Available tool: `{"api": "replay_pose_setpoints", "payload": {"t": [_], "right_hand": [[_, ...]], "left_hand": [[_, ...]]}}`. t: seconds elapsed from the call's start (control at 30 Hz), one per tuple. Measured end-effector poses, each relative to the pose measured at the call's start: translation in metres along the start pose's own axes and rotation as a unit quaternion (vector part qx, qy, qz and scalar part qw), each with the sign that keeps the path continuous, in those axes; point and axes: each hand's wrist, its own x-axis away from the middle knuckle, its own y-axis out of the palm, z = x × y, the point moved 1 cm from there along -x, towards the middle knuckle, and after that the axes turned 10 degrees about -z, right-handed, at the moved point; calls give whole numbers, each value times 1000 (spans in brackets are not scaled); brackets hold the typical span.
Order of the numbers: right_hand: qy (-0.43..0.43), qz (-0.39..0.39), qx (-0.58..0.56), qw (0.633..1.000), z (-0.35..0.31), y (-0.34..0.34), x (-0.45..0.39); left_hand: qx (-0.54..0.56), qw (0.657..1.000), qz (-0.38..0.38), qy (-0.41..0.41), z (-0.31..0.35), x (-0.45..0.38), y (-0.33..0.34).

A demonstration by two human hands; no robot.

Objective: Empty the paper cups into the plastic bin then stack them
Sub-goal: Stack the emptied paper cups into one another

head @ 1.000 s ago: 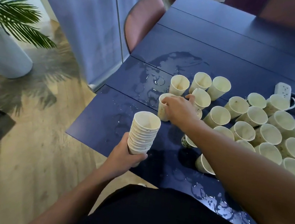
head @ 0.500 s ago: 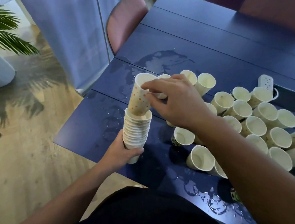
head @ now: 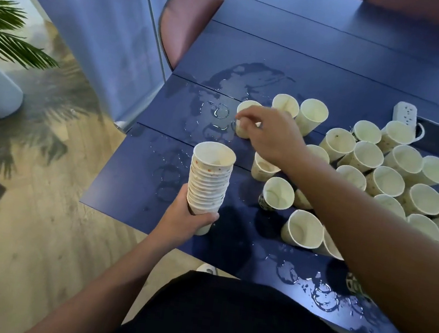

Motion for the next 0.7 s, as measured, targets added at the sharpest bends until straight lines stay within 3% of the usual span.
{"api": "replay_pose_setpoints", "payload": {"t": [0.07,0.17,0.3,0.43,0.57,0.7], "right_hand": [[37,-32,110,993,15,6,-21],[54,-149,256,953,37,22,-41],[80,-211,325,918,44,38,-52],[79,-152,281,944,42,41,-56],[26,23,94,995,21,33,-41],[-80,121,-104,984,-17,12,1]], "left_hand": [[-8,1000,-4,-3,1,1,-3],[-18,1000,-6,-9,-2,3,-7],[-27,999,4,-17,-4,11,-10],[-27,999,7,-28,-10,15,-12],[-31,999,3,-30,-16,18,-13],[-36,999,0,-33,-15,16,-16]]}}
